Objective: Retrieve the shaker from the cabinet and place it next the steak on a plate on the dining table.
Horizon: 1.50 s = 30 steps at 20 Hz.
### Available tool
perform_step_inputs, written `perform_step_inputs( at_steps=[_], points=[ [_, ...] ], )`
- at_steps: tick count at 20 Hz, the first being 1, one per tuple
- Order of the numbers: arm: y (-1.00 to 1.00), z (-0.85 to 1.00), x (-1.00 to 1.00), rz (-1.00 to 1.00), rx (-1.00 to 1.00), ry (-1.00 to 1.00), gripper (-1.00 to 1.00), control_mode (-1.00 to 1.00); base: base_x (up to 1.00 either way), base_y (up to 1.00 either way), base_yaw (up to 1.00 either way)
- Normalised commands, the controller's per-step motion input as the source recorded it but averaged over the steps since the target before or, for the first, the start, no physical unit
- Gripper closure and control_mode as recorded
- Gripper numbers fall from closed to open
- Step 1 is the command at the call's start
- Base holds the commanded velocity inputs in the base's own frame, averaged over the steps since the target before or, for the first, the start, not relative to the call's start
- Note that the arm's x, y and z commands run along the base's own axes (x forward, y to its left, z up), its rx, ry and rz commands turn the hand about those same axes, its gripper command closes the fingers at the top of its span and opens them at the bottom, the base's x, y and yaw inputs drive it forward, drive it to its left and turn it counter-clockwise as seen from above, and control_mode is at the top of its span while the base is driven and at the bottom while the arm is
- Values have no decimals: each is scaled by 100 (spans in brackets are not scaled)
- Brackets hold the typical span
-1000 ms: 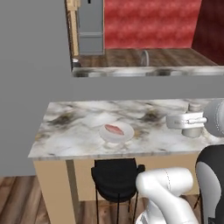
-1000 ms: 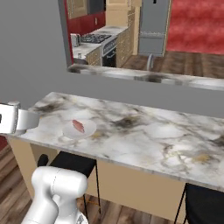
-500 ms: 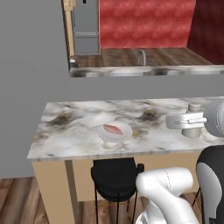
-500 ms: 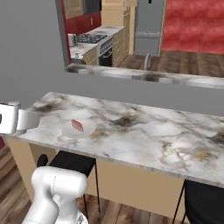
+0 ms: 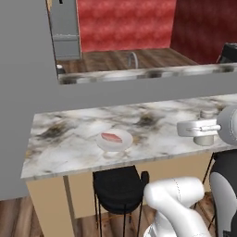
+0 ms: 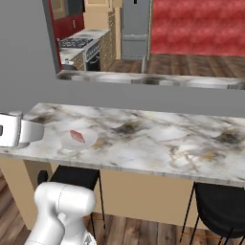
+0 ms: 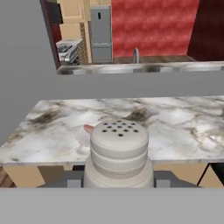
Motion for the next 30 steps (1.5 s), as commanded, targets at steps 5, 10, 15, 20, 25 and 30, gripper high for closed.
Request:
perform_step_inputs(
  at_steps=[5, 10, 15, 20, 25, 30],
  points=[
    [0, 0, 0, 0, 0, 0, 100, 100, 42, 1, -24],
    [-15, -4, 60, 2, 0, 3, 100, -100, 32, -3, -1],
    [-31, -17, 89, 20, 0, 0, 100, -100, 0, 0, 0],
    [-20, -32, 44, 39, 0, -10, 100, -100, 0, 0, 0],
    [-2, -50, 21, 40, -1, -22, 100, -100, 0, 0, 0],
    [0, -54, 25, 39, -5, -15, 100, -100, 0, 0, 0]
  ],
)
